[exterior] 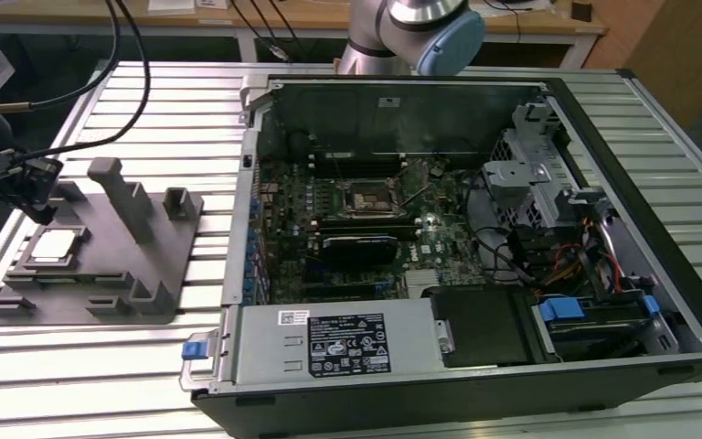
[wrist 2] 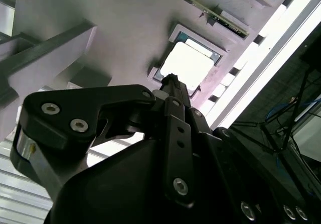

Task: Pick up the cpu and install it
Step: 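Pick up the cpu and move it towards the insertion slot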

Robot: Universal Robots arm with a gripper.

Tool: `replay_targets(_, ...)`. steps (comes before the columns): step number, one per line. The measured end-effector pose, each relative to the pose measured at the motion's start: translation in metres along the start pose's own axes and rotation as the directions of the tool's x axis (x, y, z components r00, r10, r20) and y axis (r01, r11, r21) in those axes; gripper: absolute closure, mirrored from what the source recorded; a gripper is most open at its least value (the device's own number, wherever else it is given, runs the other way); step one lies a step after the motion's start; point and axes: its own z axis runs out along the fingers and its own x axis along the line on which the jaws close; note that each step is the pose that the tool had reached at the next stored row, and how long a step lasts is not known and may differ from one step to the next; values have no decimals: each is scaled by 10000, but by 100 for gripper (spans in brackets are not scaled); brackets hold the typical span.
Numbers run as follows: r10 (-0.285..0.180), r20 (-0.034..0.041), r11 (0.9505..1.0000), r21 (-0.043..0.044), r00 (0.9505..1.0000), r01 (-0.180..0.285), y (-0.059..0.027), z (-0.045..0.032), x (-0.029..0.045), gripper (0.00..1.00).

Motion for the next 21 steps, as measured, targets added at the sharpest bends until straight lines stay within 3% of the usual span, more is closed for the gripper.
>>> replay_targets(21,1,1,10000,-1,10000,-1,-108,223,95,89)
